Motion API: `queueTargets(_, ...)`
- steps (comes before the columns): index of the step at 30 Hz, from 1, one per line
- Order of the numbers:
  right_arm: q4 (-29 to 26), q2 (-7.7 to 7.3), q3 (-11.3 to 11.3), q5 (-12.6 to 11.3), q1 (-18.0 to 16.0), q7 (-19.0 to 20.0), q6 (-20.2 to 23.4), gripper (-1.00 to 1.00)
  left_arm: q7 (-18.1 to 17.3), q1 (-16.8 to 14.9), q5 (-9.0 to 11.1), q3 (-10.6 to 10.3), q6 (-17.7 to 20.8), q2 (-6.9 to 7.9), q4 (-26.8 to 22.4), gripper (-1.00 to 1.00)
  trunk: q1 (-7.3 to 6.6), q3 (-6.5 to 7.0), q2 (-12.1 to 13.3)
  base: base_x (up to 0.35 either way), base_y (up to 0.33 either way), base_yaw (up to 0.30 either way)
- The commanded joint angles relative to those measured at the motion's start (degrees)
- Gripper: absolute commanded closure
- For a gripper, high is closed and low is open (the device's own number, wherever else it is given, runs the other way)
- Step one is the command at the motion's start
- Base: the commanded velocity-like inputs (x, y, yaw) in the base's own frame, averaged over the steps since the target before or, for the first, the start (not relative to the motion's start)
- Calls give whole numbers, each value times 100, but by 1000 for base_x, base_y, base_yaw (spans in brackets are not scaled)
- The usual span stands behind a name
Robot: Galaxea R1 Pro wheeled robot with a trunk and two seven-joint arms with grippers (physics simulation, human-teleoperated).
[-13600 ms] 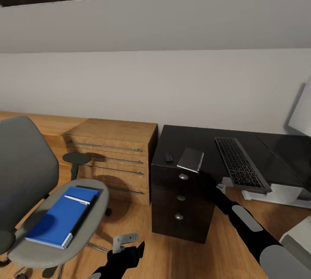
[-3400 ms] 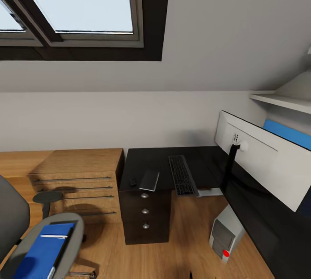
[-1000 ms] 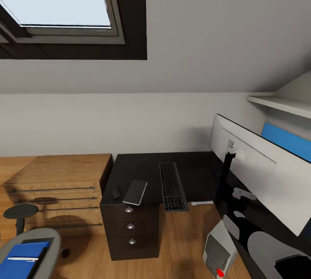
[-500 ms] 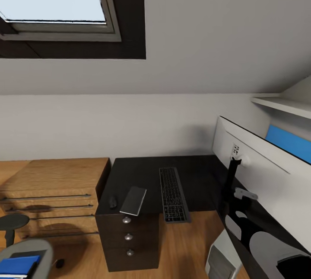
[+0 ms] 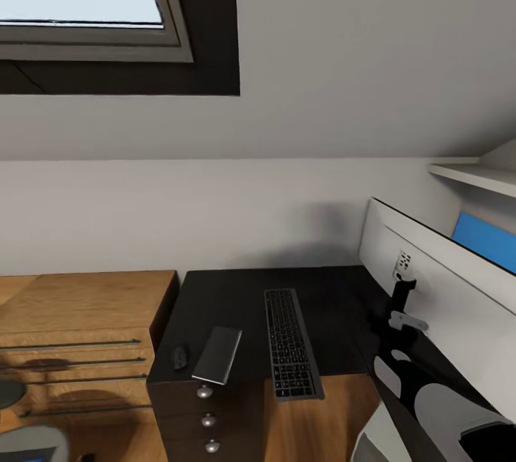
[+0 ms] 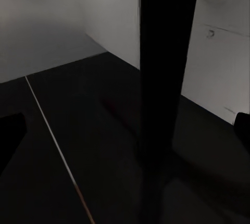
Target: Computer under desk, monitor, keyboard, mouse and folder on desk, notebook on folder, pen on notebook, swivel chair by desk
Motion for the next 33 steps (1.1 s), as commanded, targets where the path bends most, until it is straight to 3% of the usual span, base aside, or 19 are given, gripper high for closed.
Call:
queueTargets(1,-1,-5,47,-35,0,-33,-9,-100,46,1,41,-49,-17,5,-8,-100,4,0,-2,223,0,0)
queueTargets(11,30,-85,25,-42,-1,-182,107,-100,74,1,46,-27,-15,5,-8,-100,4,0,-2,117,0,0)
queueTargets(19,40,-76,35,-36,-3,-491,186,-100,88,1,58,-9,-15,5,-8,-100,4,0,-2,14,0,0)
queueTargets(33,28,-64,44,-35,-4,-658,198,-100,90,1,63,-4,-20,5,-8,-100,4,0,-2,1,0,0)
